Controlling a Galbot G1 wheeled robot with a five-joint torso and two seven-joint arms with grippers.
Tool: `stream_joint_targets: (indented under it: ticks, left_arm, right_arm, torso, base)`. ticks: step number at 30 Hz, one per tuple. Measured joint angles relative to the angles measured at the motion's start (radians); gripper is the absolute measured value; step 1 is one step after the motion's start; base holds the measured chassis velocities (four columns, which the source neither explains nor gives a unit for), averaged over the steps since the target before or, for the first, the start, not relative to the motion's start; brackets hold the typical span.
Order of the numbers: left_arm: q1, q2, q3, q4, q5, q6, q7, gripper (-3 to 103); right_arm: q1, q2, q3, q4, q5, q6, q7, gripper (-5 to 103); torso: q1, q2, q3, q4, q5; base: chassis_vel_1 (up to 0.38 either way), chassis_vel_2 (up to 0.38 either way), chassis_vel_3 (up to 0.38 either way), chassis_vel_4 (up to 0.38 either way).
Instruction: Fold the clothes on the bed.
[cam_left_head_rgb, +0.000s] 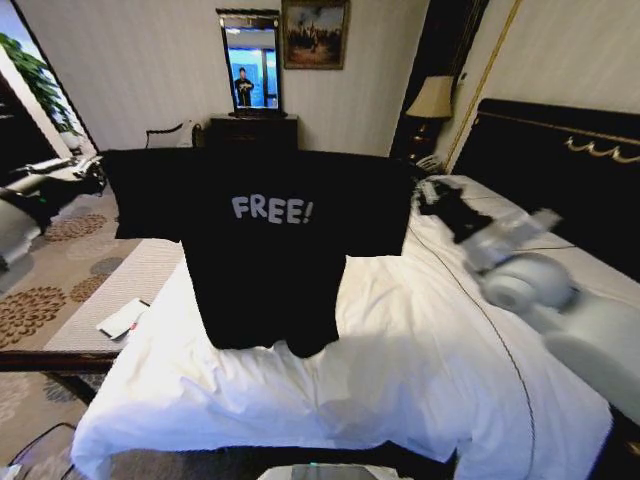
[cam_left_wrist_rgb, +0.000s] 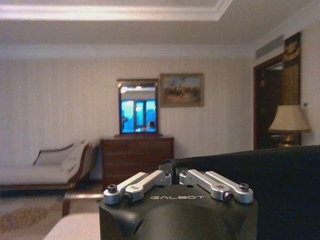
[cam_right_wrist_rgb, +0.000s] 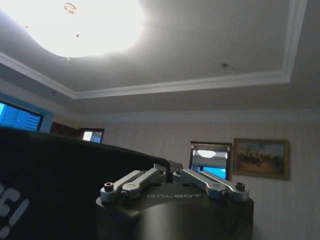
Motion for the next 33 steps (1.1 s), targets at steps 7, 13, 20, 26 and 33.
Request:
stream_joint_targets:
  ticks: [7, 13, 20, 26, 33]
  left_arm:
    - [-0.192, 0.014, 0.139, 0.084, -0.018, -0.016, -0.029, 2]
    - [-0.13, 0.06, -0.006, 0.027, -0.104, -0.028, -0.024, 2]
    - [-0.075, 0.035, -0.049, -0.068, -0.121, -0.019, -0.033, 2]
    - [0.042, -0.053, -0.2, -0.252, -0.205, 0.037, -0.046, 2]
    - [0.186, -0.063, -0.562, -0.372, -0.437, 0.074, -0.058, 2]
  right_arm:
    - [0.311, 0.159, -0.245, -0.163, 0.026, 0.024, 0.069, 1]
    - [0.316, 0.137, -0.167, -0.109, 0.056, 0.04, 0.062, 1]
    - [0.092, 0.016, 0.074, 0.061, 0.059, 0.041, 0.054, 1]
    - [-0.254, -0.104, 0.374, 0.304, 0.036, 0.034, 0.082, 1]
    - [-0.287, -0.221, 0.542, 0.47, 0.147, -0.022, 0.143, 1]
  torso:
    - [0.001, 0.0, 0.0, -0.0003, 0.0001]
    - [0.0, 0.0, -0.001, -0.0002, 0.0001]
    - [0.0, 0.0, -0.001, -0.0013, 0.0001]
    - [0.0, 0.0, 0.0, -0.0009, 0.0006]
    - [0.0, 0.0, -0.001, 0.0, -0.0004]
  base:
    - [0.0, 0.0, 0.0, 0.0]
    - [0.0, 0.0, 0.0, 0.0]
    - [0.0, 0.0, 0.0, 0.0]
    - [0.0, 0.0, 0.0, 0.0]
    - [0.0, 0.0, 0.0, 0.0]
